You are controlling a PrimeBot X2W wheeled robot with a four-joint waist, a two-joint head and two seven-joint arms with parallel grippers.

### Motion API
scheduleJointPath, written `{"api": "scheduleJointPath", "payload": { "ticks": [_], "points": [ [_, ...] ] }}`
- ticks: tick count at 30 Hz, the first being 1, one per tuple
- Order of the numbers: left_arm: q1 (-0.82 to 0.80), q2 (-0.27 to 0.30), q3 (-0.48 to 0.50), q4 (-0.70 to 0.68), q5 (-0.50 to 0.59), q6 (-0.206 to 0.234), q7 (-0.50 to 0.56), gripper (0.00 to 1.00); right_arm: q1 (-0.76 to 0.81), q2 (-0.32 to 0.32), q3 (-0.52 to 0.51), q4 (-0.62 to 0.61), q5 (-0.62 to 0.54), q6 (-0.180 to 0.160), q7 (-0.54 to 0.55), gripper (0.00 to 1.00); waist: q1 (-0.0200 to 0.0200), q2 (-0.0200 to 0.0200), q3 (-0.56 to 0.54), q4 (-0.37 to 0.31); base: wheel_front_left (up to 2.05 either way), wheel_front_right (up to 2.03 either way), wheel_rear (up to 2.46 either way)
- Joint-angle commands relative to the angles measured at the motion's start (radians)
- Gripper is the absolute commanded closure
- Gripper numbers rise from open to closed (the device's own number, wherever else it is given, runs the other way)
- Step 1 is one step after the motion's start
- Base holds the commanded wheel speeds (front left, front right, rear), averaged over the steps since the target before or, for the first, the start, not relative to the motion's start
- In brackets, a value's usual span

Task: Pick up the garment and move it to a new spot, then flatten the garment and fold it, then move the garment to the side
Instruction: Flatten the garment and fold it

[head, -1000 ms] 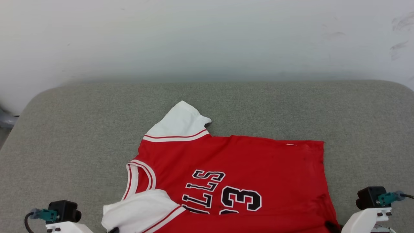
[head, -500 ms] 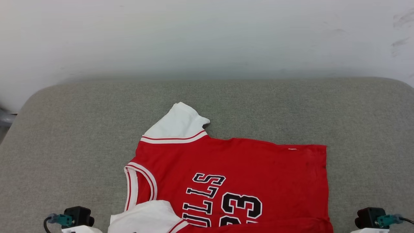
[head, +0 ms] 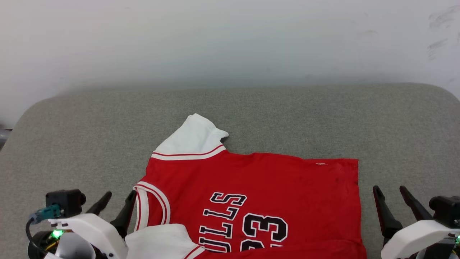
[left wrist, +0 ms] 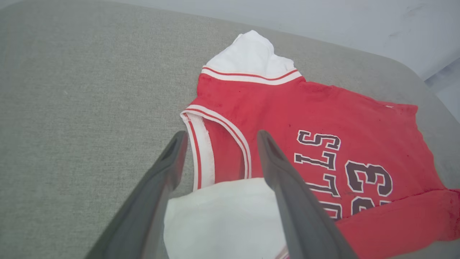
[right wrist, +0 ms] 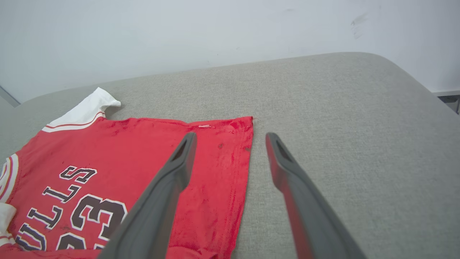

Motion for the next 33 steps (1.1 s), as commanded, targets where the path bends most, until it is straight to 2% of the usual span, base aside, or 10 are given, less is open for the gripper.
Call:
{"api": "scheduleJointPath", "payload": {
  "ticks": [1, 8, 11, 16, 25, 33],
  "points": [
    [-0.026, -0.005, 0.01, -0.005, 0.017, 0.006, -0.032, 0.0, -0.019, 0.009, -0.002, -0.009, -0.013, 0.0, -0.018, 0.0, 0.0, -0.0001, 0.014, -0.006, 0.0, 0.0, 0.0],
    [-0.153, -0.039, 0.026, 0.012, 0.105, 0.0, -0.199, 0.0, -0.11, 0.026, 0.011, -0.074, -0.064, 0.0, -0.091, 0.0, 0.0, -0.0001, 0.137, -0.035, 0.0, 0.0, 0.0],
    [-0.231, -0.044, 0.039, 0.041, 0.109, -0.011, -0.225, 0.0, -0.156, 0.03, 0.021, -0.093, -0.072, 0.0, -0.109, 0.0, 0.0, -0.0001, 0.211, -0.05, 0.0, 0.0, 0.0],
    [-0.377, -0.02, 0.057, 0.1, 0.105, -0.054, -0.228, 0.0, -0.23, 0.033, 0.032, -0.092, -0.079, 0.0, -0.138, 0.0, 0.0, -0.0001, 0.316, -0.082, 0.0, 0.0, 0.0],
    [-0.628, 0.019, 0.035, 0.255, 0.086, -0.14, -0.132, 0.0, -0.298, 0.033, 0.055, -0.038, -0.041, 0.0, -0.183, 0.0, 0.0, -0.0001, 0.416, -0.142, 0.0, 0.0, 0.0],
    [-0.788, 0.064, -0.039, 0.416, 0.017, -0.203, 0.116, 0.0, -0.323, 0.034, 0.079, 0.017, -0.014, 0.0, -0.215, 0.0, 0.0, -0.0001, 0.456, -0.198, 0.0, 0.0, 0.0]
  ]
}}
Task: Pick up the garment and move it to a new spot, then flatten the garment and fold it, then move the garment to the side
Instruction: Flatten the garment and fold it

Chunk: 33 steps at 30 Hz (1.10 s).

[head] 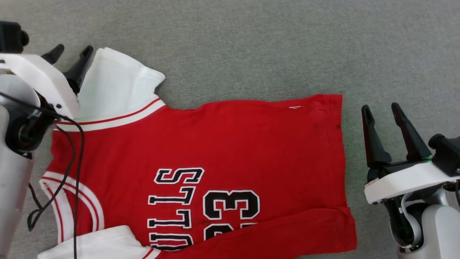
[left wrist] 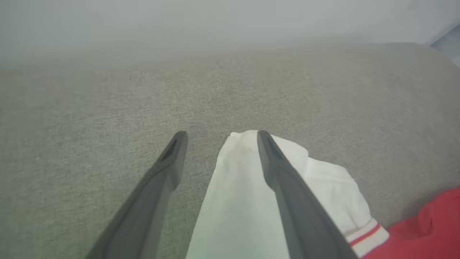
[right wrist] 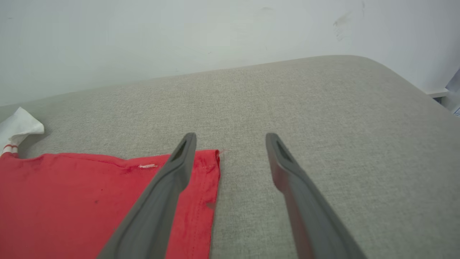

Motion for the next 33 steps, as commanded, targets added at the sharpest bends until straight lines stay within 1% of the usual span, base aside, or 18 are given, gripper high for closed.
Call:
{"api": "scheduleJointPath", "payload": {
  "ticks": [1, 7, 9, 13, 14, 15, 16, 17, 19, 24, 28, 30, 32, 33],
  "points": [
    [-0.021, 0.004, -0.016, 0.019, -0.022, -0.009, 0.05, 0.0, -0.023, 0.002, 0.002, 0.009, 0.006, 0.0, -0.01, 0.0, -0.0003, 0.0, 0.017, -0.021, 0.0, 0.0, 0.0],
    [-0.084, 0.049, -0.078, 0.084, -0.111, -0.02, 0.307, 0.0, -0.03, 0.002, 0.015, 0.048, 0.023, 0.0, -0.031, 0.0, -0.0003, 0.0, 0.044, -0.05, 0.0, 0.0, 0.0],
    [-0.091, 0.062, -0.089, 0.103, -0.129, -0.02, 0.368, 0.0, -0.035, 0.003, 0.022, 0.058, 0.03, 0.0, -0.039, 0.0, -0.0003, 0.0, 0.052, -0.06, 0.0, 0.0, 0.0],
    [-0.077, 0.063, -0.119, 0.15, -0.169, -0.019, 0.498, 0.0, -0.034, 0.002, 0.024, 0.082, 0.046, 0.0, -0.045, 0.0, -0.0003, 0.0, 0.058, -0.073, 0.0, 0.0, 0.0],
    [-0.07, 0.061, -0.127, 0.16, -0.179, -0.015, 0.532, 0.02, -0.034, 0.003, 0.026, 0.087, 0.047, 0.0, -0.047, 0.0, -0.0003, 0.0, 0.058, -0.075, 0.0, 0.0, 0.0],
    [-0.064, 0.058, -0.136, 0.165, -0.184, -0.014, 0.56, 0.57, -0.035, 0.003, 0.026, 0.091, 0.05, 0.0, -0.047, 0.0, -0.0003, 0.0, 0.058, -0.077, 0.0, 0.0, 0.0],
    [-0.06, 0.057, -0.139, 0.165, -0.188, -0.015, 0.567, 0.84, -0.034, 0.003, 0.028, 0.098, 0.055, 0.0, -0.04, 0.0, -0.0003, 0.0, 0.058, -0.079, 0.0, 0.0, 0.0],
    [-0.059, 0.055, -0.14, 0.164, -0.19, -0.014, 0.57, 1.0, -0.034, 0.003, 0.03, 0.101, 0.058, 0.0, -0.037, 0.0, -0.0003, 0.0, 0.058, -0.08, 0.0, 0.0, 0.0],
    [-0.054, 0.046, -0.14, 0.161, -0.194, -0.015, 0.559, 1.0, -0.035, 0.002, 0.031, 0.109, 0.062, 0.0, -0.025, 0.0, -0.0003, 0.0, 0.057, -0.08, 0.0, 0.0, 0.0],
    [-0.071, 0.043, -0.125, 0.15, -0.169, -0.015, 0.479, 1.0, -0.056, 0.002, 0.034, 0.131, 0.081, 0.0, 0.022, 0.0, -0.0003, 0.0, 0.045, -0.069, 0.0, 0.0, 0.0],
    [-0.088, 0.043, -0.113, 0.125, -0.142, -0.017, 0.383, 1.0, -0.114, 0.002, 0.021, 0.181, 0.085, 0.0, 0.122, 0.0, -0.0003, 0.0, 0.025, -0.048, 0.0, 0.0, 0.0],
    [-0.091, 0.038, -0.113, 0.112, -0.129, -0.018, 0.342, 1.0, -0.142, 0.003, 0.022, 0.207, 0.078, 0.0, 0.188, 0.0, -0.0003, 0.0, 0.016, -0.033, 0.0, 0.0, 0.0],
    [-0.095, 0.028, -0.114, 0.096, -0.124, -0.019, 0.311, 1.0, -0.175, -0.011, 0.031, 0.23, 0.077, 0.0, 0.261, 0.0, -0.0003, 0.0, 0.008, -0.013, 0.0, 0.0, 0.0],
    [-0.095, 0.028, -0.114, 0.096, -0.124, -0.019, 0.311, 1.0, -0.175, -0.011, 0.031, 0.23, 0.077, 0.0, 0.261, 0.0, -0.0003, 0.0, 0.008, -0.013, 0.0, 0.0, 0.0]
  ]
}}
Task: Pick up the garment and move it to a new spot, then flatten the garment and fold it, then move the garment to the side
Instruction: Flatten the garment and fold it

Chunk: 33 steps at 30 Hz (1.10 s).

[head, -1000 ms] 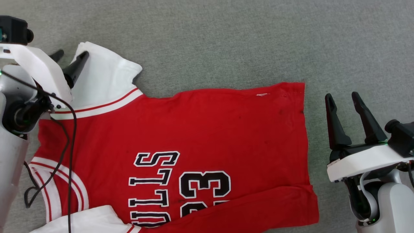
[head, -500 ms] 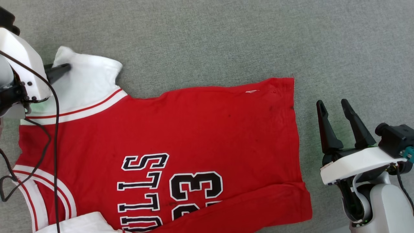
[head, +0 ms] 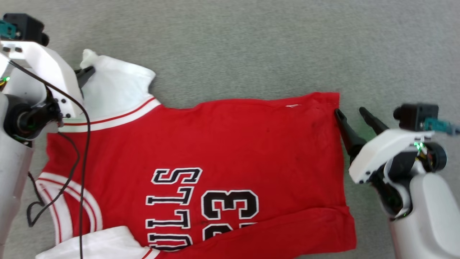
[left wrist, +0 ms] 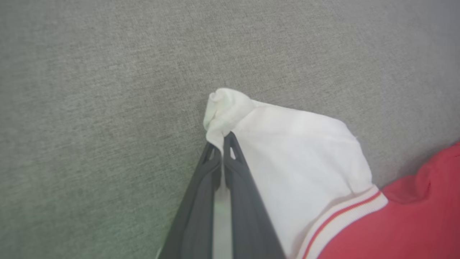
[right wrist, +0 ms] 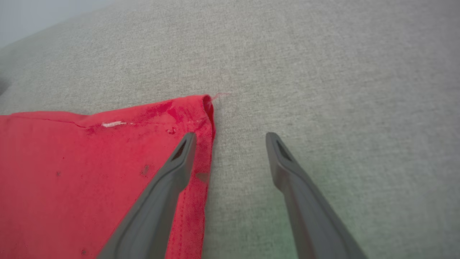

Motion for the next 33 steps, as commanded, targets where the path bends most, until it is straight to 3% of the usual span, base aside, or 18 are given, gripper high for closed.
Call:
{"api": "scheduleJointPath", "payload": {
  "ticks": [1, 8, 16, 17, 18, 19, 27, 33],
  "points": [
    [0.008, -0.003, -0.003, -0.009, 0.007, -0.004, -0.011, 1.0, -0.026, -0.013, 0.002, 0.003, 0.0, 0.0, 0.016, 0.0, 0.0, 0.0, -0.01, 0.021, 0.0, 0.0, 0.0],
    [0.004, -0.019, -0.02, -0.093, 0.013, -0.005, -0.056, 1.0, -0.139, -0.078, 0.04, 0.041, 0.0, 0.0, 0.294, 0.0, 0.0, 0.0, -0.006, 0.086, 0.0, 0.0, 0.0],
    [0.019, -0.016, -0.02, -0.136, -0.003, -0.005, -0.084, 1.0, -0.162, -0.083, 0.044, 0.107, -0.024, 0.0, 0.631, 0.0, 0.0, 0.0, 0.008, 0.126, 0.0, 0.0, 0.0],
    [0.022, -0.015, -0.021, -0.137, -0.006, -0.006, -0.086, 1.0, -0.16, -0.078, 0.038, 0.107, -0.027, 0.0, 0.661, 0.12, 0.0, 0.0, 0.008, 0.128, 0.0, 0.0, 0.0],
    [0.025, -0.014, -0.02, -0.138, -0.01, -0.006, -0.091, 1.0, -0.161, -0.07, 0.036, 0.102, -0.024, 0.0, 0.682, 0.63, 0.0, 0.0, 0.008, 0.13, 0.0, 0.0, 0.0],
    [0.027, -0.012, -0.019, -0.138, -0.009, -0.006, -0.095, 1.0, -0.164, -0.068, 0.032, 0.092, -0.027, 0.0, 0.692, 1.0, 0.0, 0.0, 0.008, 0.132, 0.0, 0.0, 0.0],
    [0.074, -0.006, -0.004, -0.144, -0.006, -0.005, -0.175, 1.0, -0.176, -0.083, -0.017, -0.039, -0.042, 0.0, 0.631, 1.0, 0.0, 0.0, -0.033, 0.15, 0.0, 0.0, 0.0],
    [0.2, 0.004, 0.027, -0.189, -0.021, 0.022, -0.265, 1.0, -0.077, -0.077, -0.064, -0.129, -0.048, 0.0, 0.566, 1.0, 0.0, 0.0, -0.113, 0.171, 0.0, 0.0, 0.0]
  ]
}}
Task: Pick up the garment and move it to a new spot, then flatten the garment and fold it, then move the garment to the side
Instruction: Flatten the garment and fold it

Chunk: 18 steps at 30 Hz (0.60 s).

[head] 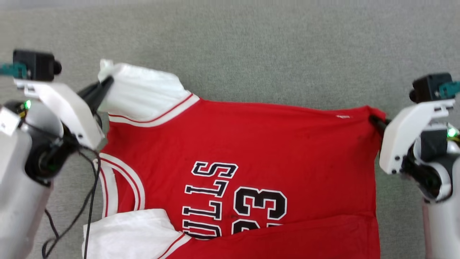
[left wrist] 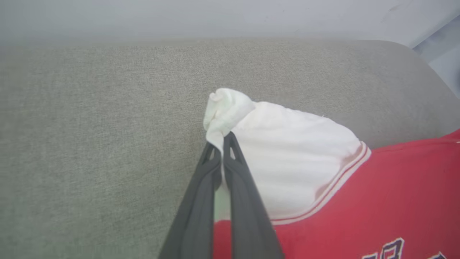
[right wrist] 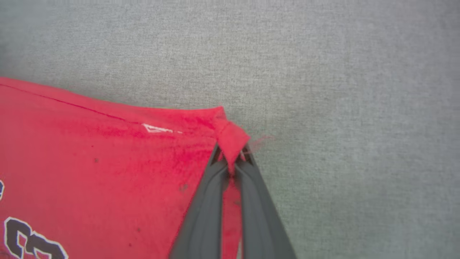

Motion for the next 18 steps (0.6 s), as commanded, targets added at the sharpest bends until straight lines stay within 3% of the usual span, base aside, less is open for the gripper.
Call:
{"api": "scheduleJointPath", "payload": {
  "ticks": [1, 7, 18],
  "points": [
    [0.045, 0.009, 0.011, -0.015, -0.007, 0.012, -0.018, 1.0, 0.033, 0.007, -0.011, -0.014, 0.002, 0.0, -0.013, 1.0, 0.0, 0.0, -0.038, 0.014, 0.0, 0.0, 0.0],
    [0.265, 0.016, 0.032, -0.114, -0.03, 0.075, -0.087, 1.0, 0.19, 0.022, -0.045, -0.068, 0.017, -0.001, -0.062, 1.0, 0.0, 0.0, -0.12, 0.039, 0.0, 0.0, 0.0],
    [0.607, -0.028, 0.016, -0.234, -0.077, 0.186, -0.147, 1.0, 0.437, 0.052, -0.105, -0.068, 0.061, -0.001, -0.15, 1.0, 0.0, 0.0, -0.204, 0.079, 0.0, 0.0, 0.0]
  ]
}}
